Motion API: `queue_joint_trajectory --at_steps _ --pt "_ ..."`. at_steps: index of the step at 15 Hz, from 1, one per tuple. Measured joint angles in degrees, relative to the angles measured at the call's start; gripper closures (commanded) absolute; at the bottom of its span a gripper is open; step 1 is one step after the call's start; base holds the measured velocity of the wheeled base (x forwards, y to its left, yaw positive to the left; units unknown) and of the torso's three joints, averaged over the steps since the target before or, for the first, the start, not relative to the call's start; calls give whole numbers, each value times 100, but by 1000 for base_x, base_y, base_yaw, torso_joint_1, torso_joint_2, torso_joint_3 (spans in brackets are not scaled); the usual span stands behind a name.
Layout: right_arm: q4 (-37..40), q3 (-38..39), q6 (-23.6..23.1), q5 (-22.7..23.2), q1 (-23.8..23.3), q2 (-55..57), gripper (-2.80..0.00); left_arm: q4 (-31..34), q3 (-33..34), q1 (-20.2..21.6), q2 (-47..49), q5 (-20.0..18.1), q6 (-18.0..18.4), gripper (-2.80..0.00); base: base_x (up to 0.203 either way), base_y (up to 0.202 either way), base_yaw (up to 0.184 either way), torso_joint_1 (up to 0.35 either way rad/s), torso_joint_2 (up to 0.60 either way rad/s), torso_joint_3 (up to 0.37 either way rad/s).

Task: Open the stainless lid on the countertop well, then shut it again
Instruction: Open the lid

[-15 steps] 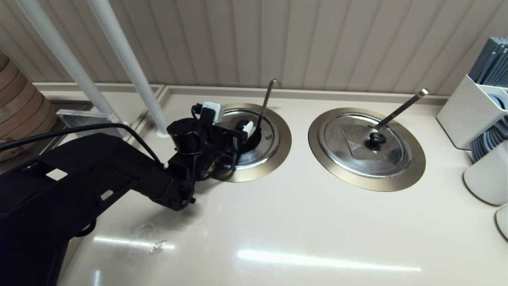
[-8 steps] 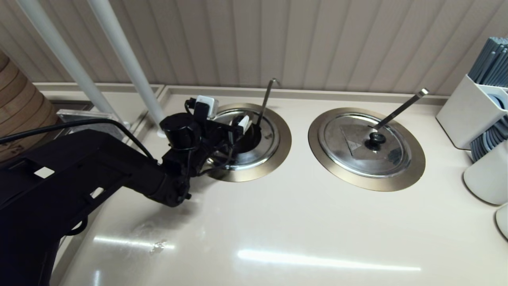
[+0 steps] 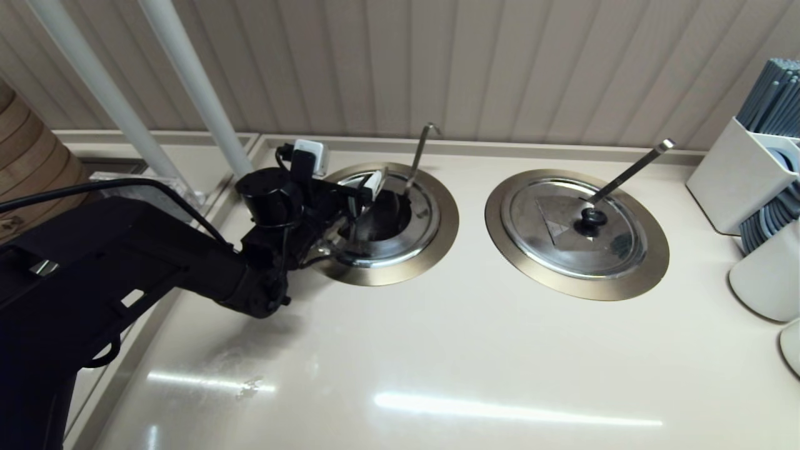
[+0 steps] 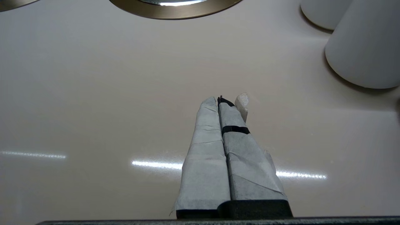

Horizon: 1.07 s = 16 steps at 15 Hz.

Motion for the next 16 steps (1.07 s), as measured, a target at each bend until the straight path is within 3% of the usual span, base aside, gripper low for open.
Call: queue_joint_trajectory --at_steps 16 --pt "0 0 -1 0 0 0 0 38 166 700 -383 -96 -40 -280 0 0 0 0 0 0"
